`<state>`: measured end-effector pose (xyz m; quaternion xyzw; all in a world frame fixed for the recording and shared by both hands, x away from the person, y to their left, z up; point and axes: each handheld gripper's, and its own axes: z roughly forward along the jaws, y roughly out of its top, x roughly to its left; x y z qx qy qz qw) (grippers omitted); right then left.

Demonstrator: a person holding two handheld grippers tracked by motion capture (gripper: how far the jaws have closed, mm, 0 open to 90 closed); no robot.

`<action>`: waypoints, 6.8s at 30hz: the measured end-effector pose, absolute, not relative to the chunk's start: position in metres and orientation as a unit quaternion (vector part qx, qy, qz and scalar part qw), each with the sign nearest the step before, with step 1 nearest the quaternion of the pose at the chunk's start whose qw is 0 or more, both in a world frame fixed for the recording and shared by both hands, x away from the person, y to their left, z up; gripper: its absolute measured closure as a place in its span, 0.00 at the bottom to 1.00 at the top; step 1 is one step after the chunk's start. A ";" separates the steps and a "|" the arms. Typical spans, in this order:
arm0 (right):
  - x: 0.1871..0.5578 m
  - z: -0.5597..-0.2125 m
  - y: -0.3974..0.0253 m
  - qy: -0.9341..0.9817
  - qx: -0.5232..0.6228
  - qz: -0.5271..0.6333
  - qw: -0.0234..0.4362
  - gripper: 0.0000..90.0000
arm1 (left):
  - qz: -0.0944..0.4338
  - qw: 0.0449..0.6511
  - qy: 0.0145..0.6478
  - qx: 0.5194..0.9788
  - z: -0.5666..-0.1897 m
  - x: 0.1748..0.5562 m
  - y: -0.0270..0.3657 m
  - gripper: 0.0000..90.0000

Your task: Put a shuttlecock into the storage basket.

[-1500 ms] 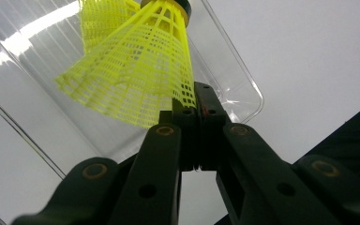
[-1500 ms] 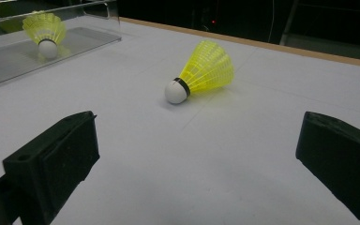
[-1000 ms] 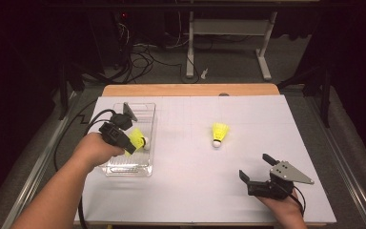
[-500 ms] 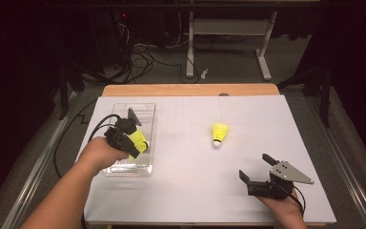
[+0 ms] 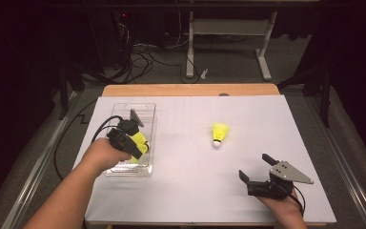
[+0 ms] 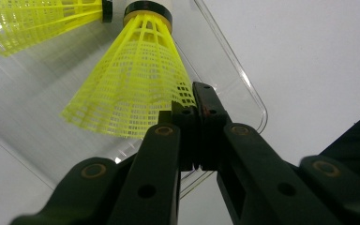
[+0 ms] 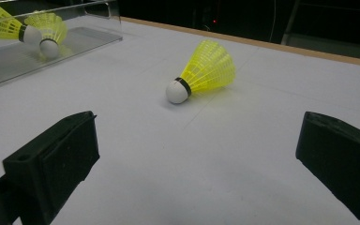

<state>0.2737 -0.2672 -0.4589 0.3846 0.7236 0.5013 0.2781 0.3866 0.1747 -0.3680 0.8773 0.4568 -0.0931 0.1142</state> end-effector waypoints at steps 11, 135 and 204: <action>0.274 -0.459 -0.267 0.723 0.384 0.502 0.278 0.00 | -0.095 0.117 0.455 0.878 -0.371 0.386 0.164 0.98; 0.274 -0.460 -0.266 0.724 0.384 0.500 0.279 0.00 | -0.067 0.097 0.480 0.869 -0.346 0.379 0.173 0.15; 0.276 -0.460 -0.265 0.708 0.421 0.496 0.274 0.00 | -0.054 0.125 0.444 0.886 -0.339 0.371 0.130 0.01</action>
